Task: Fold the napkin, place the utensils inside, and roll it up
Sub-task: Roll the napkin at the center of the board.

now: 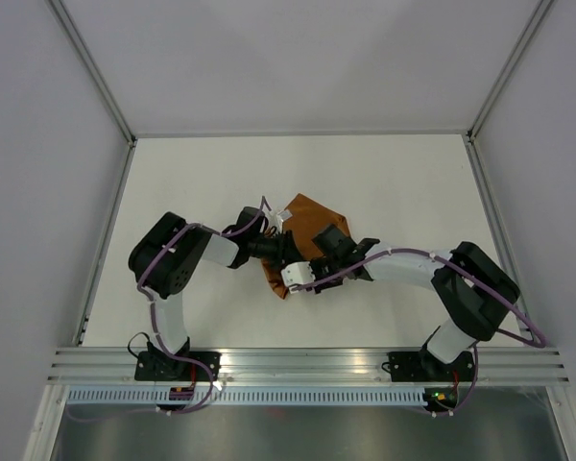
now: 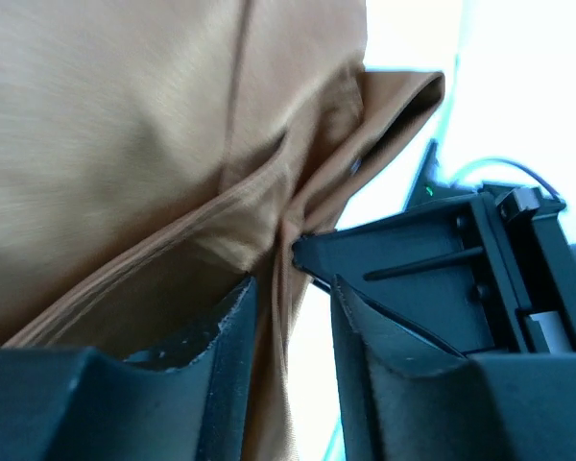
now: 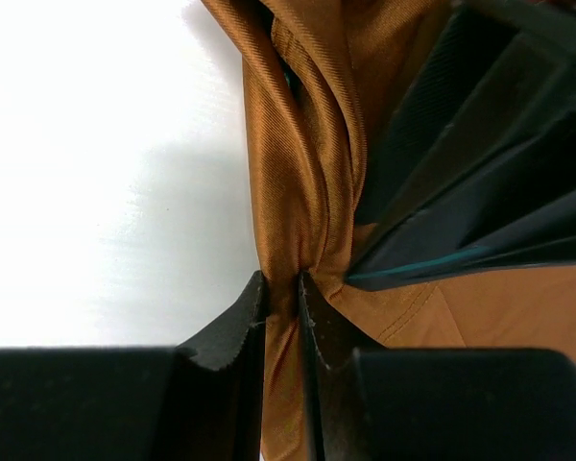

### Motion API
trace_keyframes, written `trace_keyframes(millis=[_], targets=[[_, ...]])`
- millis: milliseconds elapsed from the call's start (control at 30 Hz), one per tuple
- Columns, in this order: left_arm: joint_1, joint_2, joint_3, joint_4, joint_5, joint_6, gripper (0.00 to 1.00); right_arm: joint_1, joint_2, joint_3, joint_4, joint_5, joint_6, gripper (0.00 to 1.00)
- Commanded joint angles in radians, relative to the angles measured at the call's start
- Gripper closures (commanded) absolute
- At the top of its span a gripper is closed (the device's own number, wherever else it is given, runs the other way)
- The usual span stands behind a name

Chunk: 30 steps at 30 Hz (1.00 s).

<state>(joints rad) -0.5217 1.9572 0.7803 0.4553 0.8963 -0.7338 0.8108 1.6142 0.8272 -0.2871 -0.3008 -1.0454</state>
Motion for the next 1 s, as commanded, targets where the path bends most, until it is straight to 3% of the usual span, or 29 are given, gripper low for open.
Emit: trace_keyframes(millis=[0,233,367,500,600,800,967], targets=[[0.023,-0.078,-0.009,-0.064,-0.115,0.074,0.57,-0.028,0.062,0.018,-0.190,-0.075,0.018,0.99],[0.106,-0.216,-0.113,-0.012,-0.284,0.037,0.56,-0.113,0.154,0.165,-0.369,-0.202,-0.022,0.99],[0.146,-0.355,-0.238,0.042,-0.425,0.024,0.57,-0.171,0.286,0.303,-0.523,-0.288,-0.074,1.00],[0.144,-0.513,-0.321,0.057,-0.587,0.076,0.57,-0.240,0.409,0.484,-0.688,-0.366,-0.142,0.99],[0.140,-0.636,-0.383,0.100,-0.628,0.134,0.57,-0.281,0.512,0.611,-0.826,-0.422,-0.197,0.99],[0.028,-0.757,-0.414,0.146,-0.657,0.453,0.56,-0.318,0.691,0.809,-1.034,-0.474,-0.262,0.99],[-0.179,-0.680,-0.247,-0.006,-0.793,0.648,0.53,-0.332,0.768,0.906,-1.119,-0.483,-0.268,0.99]])
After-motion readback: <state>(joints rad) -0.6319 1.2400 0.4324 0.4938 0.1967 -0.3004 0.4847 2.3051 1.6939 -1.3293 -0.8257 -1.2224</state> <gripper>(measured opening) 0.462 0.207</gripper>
